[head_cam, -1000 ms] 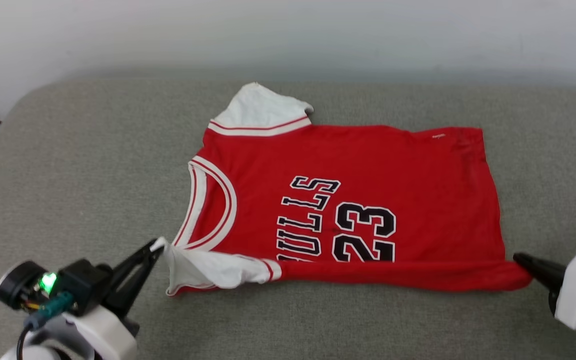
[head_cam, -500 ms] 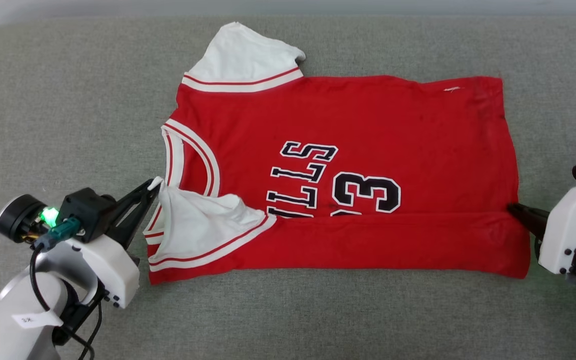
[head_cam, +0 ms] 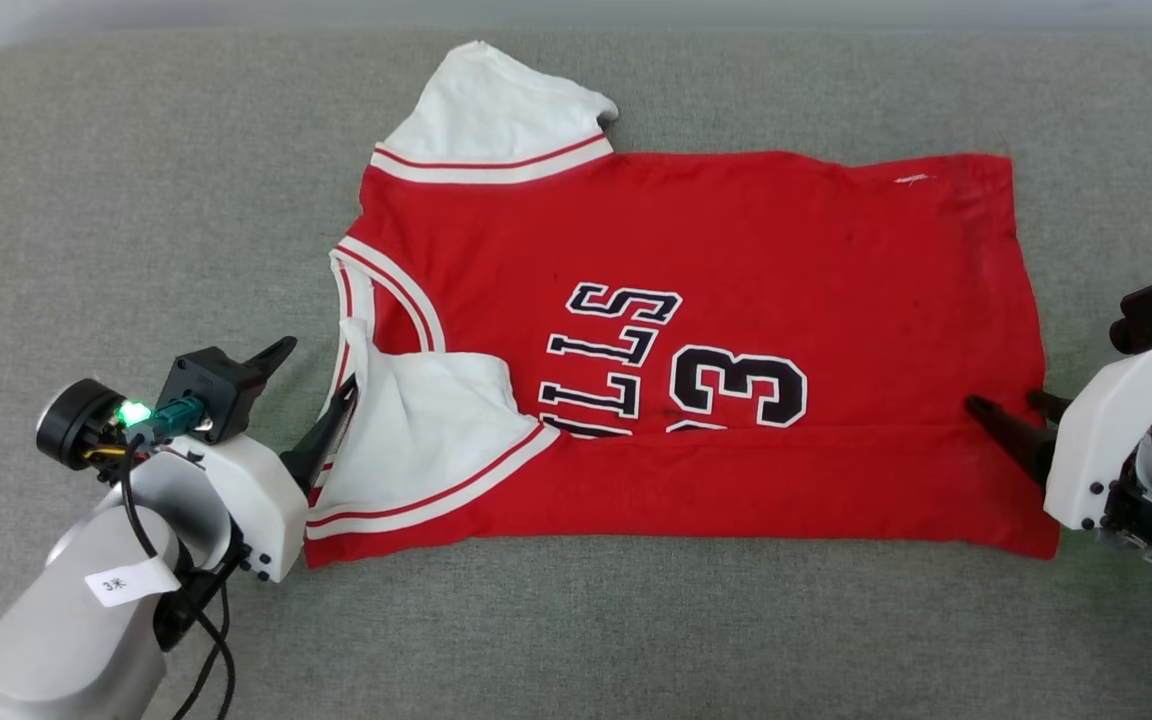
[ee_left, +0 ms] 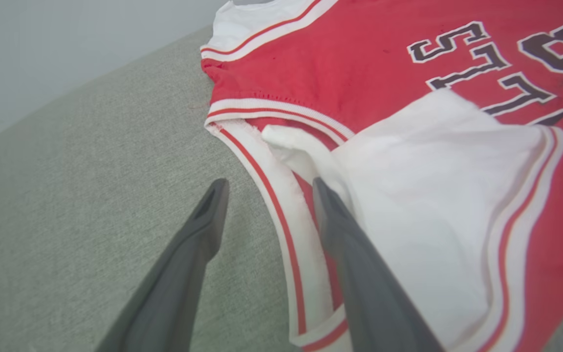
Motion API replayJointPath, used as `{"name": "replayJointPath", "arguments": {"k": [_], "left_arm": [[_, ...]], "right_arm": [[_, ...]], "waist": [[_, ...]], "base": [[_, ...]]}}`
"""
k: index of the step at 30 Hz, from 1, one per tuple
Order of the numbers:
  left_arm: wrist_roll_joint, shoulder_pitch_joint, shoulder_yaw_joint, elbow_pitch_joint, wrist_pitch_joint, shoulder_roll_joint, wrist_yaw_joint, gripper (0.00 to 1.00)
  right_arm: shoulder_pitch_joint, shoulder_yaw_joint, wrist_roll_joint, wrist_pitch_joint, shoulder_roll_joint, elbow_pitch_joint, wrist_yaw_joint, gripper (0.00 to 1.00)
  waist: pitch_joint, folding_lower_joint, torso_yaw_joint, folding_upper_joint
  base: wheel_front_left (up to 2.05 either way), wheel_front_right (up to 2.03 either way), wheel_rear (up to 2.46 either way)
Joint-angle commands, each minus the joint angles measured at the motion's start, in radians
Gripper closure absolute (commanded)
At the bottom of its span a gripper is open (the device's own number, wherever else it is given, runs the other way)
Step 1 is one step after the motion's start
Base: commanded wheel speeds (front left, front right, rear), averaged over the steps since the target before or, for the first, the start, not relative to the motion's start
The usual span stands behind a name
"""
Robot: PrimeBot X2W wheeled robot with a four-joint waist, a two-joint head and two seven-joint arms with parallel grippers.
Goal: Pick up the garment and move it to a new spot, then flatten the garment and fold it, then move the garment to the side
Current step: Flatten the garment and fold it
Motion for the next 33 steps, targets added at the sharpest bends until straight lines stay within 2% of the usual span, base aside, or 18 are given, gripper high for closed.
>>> {"name": "replayJointPath", "arguments": {"k": [1,8,13,16,25,33], "left_arm": [[-0.008,-0.007,0.002,0.015,-0.014,-0.012,0.007,0.00],[-0.061,0.030,0.058,0.045,-0.067,-0.064,0.085,0.00],[-0.113,0.098,0.108,-0.010,-0.082,-0.087,0.164,0.00],[-0.138,0.160,0.125,-0.069,-0.075,-0.098,0.211,0.00],[-0.157,0.351,0.120,-0.262,-0.010,-0.086,0.338,0.00],[-0.137,0.422,0.063,-0.339,0.122,-0.046,0.388,0.00]], "right_arm": [[-0.014,0.002,0.007,-0.016,-0.003,0.010,-0.001,0.00],[0.023,0.027,0.016,-0.102,-0.025,0.000,-0.001,0.00],[0.080,0.038,-0.026,-0.154,-0.041,-0.049,-0.001,0.00],[0.121,0.024,-0.061,-0.169,-0.030,-0.083,-0.001,0.00],[0.260,-0.068,-0.176,-0.118,0.057,-0.196,-0.001,0.00],[0.352,-0.162,-0.293,-0.052,0.158,-0.315,-0.001,0.00]], "waist": [[-0.020,-0.0002,0.000,0.0000],[-0.105,-0.0002,0.001,0.0000],[-0.149,-0.0002,0.000,0.0000],[-0.166,-0.0002,-0.001,0.0000],[-0.187,-0.0002,-0.005,0.0000],[-0.155,-0.0002,-0.014,0.0000]], "base": [[0.00,0.00,0.00],[0.00,0.00,0.00],[0.00,0.00,0.00],[0.00,0.00,0.00],[0.00,0.00,0.00],[0.00,0.00,0.00]]}}
